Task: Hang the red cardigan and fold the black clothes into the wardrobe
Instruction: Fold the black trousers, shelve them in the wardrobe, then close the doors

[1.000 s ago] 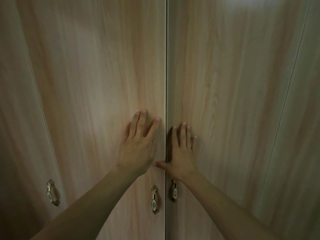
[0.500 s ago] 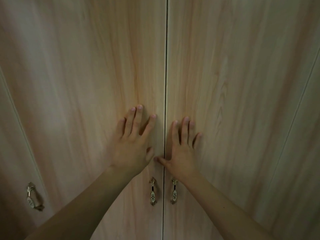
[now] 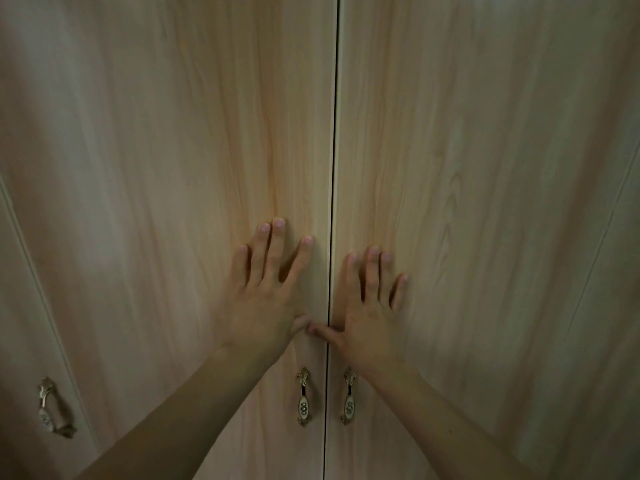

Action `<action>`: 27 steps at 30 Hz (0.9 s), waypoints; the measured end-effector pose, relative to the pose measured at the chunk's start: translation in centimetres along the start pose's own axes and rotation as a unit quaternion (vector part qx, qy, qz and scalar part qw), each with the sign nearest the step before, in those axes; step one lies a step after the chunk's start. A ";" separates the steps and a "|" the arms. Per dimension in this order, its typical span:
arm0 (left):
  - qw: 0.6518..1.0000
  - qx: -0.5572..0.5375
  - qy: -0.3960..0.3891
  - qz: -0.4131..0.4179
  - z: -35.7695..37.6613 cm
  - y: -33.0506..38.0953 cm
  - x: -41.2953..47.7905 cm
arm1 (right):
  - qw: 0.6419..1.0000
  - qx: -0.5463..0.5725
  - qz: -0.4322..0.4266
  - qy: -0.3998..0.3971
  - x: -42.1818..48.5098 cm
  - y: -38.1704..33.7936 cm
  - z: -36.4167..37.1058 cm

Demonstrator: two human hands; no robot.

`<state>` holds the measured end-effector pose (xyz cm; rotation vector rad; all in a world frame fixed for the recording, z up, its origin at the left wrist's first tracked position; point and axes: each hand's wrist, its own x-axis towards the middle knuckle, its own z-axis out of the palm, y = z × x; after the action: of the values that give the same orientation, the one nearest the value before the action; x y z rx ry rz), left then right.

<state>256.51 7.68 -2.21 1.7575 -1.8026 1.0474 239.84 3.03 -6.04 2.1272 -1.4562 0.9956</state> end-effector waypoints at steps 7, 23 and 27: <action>0.999 -0.004 -0.045 -0.005 -2.0 0.1 -0.2 | 0.997 0.014 -0.027 -0.071 -0.8 0.4 -3.1; 0.968 -0.185 -0.151 -0.071 -5.1 0.0 -5.6 | 0.984 0.035 -0.024 -0.175 -1.9 2.6 -11.4; 0.962 -0.213 -0.151 -0.075 -5.3 -0.8 -5.9 | 0.983 0.054 -0.001 -0.174 -2.1 1.7 -11.9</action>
<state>256.84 15.57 -3.02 1.8070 -1.8563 0.3062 233.82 11.44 0.38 2.4775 -1.5848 0.7415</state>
